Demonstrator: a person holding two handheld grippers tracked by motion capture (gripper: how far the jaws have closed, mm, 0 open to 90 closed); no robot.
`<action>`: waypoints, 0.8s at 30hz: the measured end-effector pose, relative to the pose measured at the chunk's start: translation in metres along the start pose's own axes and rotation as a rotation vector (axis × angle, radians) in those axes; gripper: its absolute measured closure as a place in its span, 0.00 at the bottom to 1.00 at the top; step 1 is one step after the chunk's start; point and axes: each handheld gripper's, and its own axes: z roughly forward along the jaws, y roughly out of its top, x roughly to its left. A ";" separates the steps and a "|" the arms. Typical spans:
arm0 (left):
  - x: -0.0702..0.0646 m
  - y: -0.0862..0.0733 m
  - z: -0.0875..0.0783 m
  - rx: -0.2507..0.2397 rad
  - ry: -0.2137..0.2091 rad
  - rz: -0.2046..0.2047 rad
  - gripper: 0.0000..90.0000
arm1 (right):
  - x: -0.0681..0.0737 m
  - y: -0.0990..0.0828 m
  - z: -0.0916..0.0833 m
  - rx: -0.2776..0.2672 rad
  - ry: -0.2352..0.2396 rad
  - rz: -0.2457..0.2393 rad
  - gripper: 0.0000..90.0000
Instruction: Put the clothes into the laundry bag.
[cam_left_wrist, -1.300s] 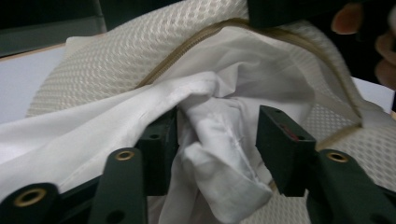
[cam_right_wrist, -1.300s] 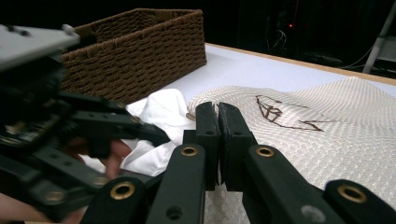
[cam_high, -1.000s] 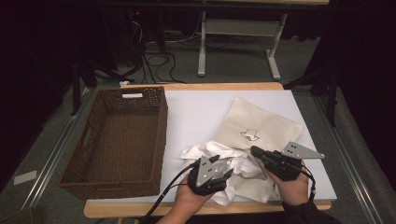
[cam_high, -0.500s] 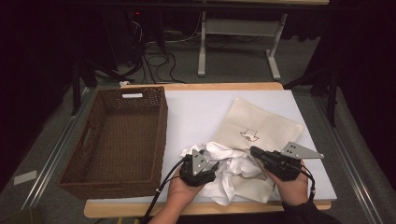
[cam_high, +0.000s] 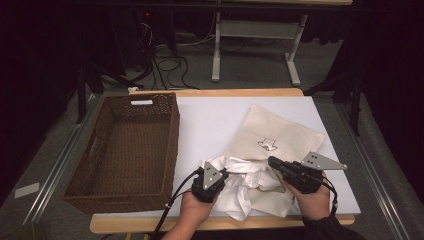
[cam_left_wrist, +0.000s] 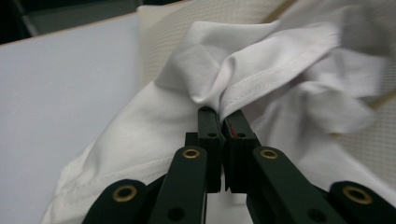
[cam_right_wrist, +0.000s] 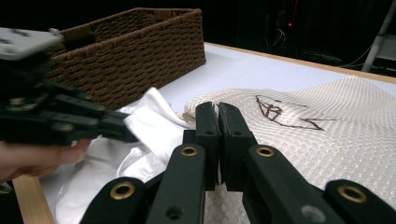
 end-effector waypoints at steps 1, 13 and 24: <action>-0.008 0.001 0.000 -0.002 -0.026 0.008 0.97 | 0.000 0.000 0.000 0.001 -0.001 0.001 0.98; -0.039 0.010 0.041 0.013 -0.106 0.037 0.97 | 0.002 0.000 0.001 0.002 0.004 -0.005 0.98; -0.030 0.016 0.043 -0.032 -0.090 0.047 0.76 | 0.001 0.000 0.000 -0.001 0.007 -0.002 0.98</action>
